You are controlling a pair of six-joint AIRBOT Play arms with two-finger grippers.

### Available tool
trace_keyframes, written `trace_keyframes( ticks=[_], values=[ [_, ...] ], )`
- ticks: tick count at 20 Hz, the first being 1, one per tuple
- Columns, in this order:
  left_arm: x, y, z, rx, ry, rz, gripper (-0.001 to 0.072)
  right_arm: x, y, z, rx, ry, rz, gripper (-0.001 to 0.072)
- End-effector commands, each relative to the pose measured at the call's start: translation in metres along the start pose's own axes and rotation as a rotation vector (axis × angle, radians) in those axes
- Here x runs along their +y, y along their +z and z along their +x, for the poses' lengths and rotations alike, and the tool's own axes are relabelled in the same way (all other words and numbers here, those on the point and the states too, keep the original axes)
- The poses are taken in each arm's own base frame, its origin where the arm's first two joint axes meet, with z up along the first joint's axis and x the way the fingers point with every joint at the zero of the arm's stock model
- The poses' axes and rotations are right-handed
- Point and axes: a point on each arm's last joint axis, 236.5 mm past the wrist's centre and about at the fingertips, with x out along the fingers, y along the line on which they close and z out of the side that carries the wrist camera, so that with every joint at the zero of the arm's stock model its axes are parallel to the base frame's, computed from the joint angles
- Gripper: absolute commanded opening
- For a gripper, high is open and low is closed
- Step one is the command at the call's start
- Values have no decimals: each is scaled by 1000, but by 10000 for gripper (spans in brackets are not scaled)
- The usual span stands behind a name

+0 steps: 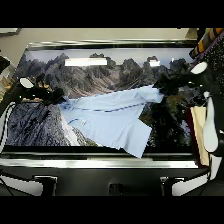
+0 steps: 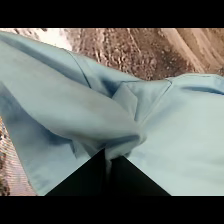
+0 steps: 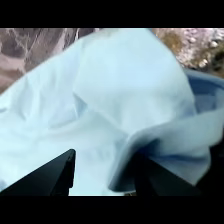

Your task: Fold the clothes and pants, and hang the long-sleeved shirts on hangers.

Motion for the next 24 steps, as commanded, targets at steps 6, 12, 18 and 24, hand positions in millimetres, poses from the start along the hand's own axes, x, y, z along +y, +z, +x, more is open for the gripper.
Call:
trace_keyframes(
  ticks=[6,12,18,24],
  values=[
    [4,-22,-2,101,5,-3,17,-67,-127,-70,91,-33,94,434],
    [5,-41,-5,182,8,-3,18,-57,-254,-7,151,171,273,496],
    [5,-43,-5,193,9,-4,18,-74,-291,17,169,162,328,496],
    [5,-45,-6,201,9,-4,17,-72,-277,28,100,145,307,491]
  ],
)
